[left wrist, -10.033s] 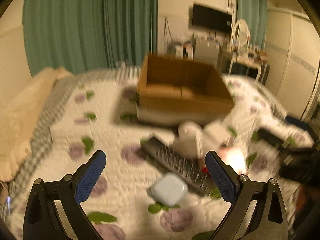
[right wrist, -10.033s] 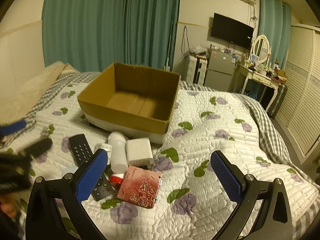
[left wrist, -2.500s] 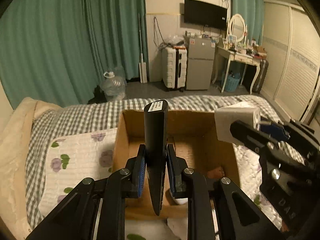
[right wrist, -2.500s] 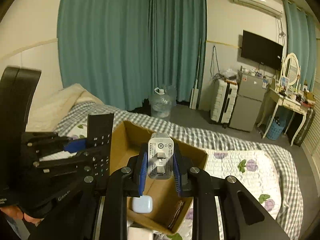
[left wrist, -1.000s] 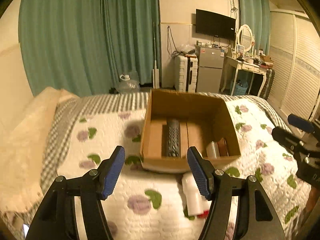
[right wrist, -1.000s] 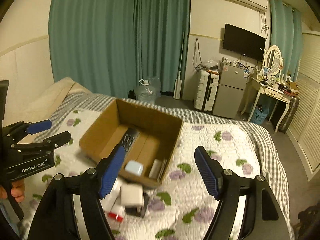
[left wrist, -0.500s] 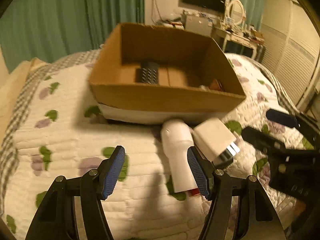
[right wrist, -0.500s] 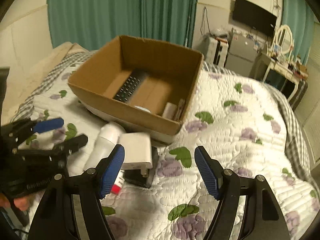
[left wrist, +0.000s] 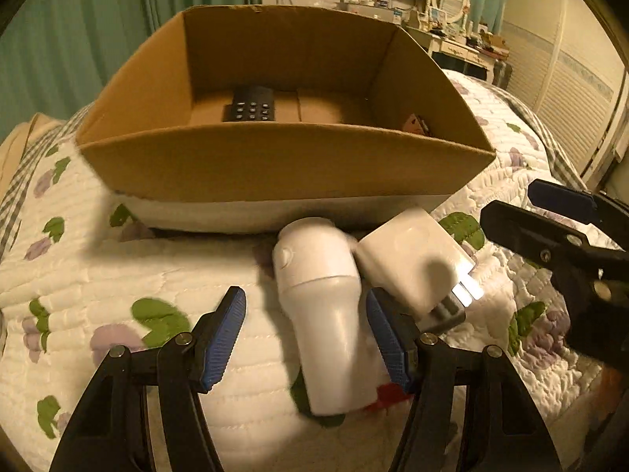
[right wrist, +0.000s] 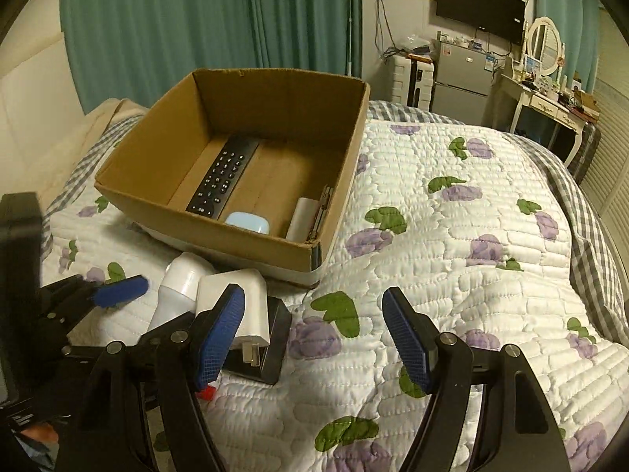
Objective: Organize rigid objects
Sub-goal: 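Grasp the white cylindrical bottle with the left tool while the right tool grasps the white square charger, then carry the white bottle and square charger over the box with both tools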
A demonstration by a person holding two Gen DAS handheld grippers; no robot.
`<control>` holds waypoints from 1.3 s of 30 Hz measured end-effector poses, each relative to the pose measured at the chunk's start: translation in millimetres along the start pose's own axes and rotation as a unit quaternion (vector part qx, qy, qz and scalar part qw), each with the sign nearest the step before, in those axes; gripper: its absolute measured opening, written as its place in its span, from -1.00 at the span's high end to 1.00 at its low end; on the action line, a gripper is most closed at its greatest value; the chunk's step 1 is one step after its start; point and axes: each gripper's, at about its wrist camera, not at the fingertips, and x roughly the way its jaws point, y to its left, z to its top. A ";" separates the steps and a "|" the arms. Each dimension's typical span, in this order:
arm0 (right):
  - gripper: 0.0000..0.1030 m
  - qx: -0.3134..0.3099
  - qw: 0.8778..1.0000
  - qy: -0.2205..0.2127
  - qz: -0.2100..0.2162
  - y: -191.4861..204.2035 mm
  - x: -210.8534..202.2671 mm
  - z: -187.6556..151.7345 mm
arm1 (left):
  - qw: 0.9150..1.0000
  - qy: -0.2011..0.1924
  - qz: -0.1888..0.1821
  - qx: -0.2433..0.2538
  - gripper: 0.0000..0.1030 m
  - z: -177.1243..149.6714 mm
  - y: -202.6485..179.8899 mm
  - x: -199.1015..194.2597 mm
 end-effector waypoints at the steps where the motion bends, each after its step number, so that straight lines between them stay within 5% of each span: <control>1: -0.40 -0.002 1.000 0.001 0.001 0.5 0.6 -0.4 | 1.000 -0.002 -0.007 0.004 0.15 -0.1 -1.3 0.7; 5: -0.40 -0.013 1.000 0.002 0.006 5.7 1.3 -2.8 | 1.000 -0.007 -0.021 -0.010 0.17 -1.6 7.2 -6.9; 11: -0.40 -0.033 0.999 0.007 0.031 19.4 4.5 -5.4 | 0.998 -0.049 0.035 -0.002 0.17 -1.0 21.6 -46.7; 23: -0.40 -0.082 0.995 0.050 0.040 62.1 51.1 -8.2 | 0.998 -0.035 0.056 -0.013 0.17 -3.6 39.1 -43.2; 25: -0.17 -0.091 0.994 0.053 0.028 65.7 54.6 -10.4 | 0.998 -0.034 0.056 -0.011 0.17 -4.7 38.4 -42.8; 26: 0.02 -0.100 0.994 0.047 0.018 67.1 52.7 -11.6 | 0.998 -0.034 0.057 -0.010 0.17 -4.9 37.9 -43.2; 34: 0.03 -0.106 0.994 0.001 0.026 63.6 -9.6 -8.6 | 0.997 -0.068 0.037 -0.009 0.16 5.3 29.3 -83.8; 39: 0.03 -0.088 0.994 -0.064 0.026 48.6 -60.1 30.1 | 0.994 -0.109 0.021 -0.007 0.16 43.9 28.9 -119.6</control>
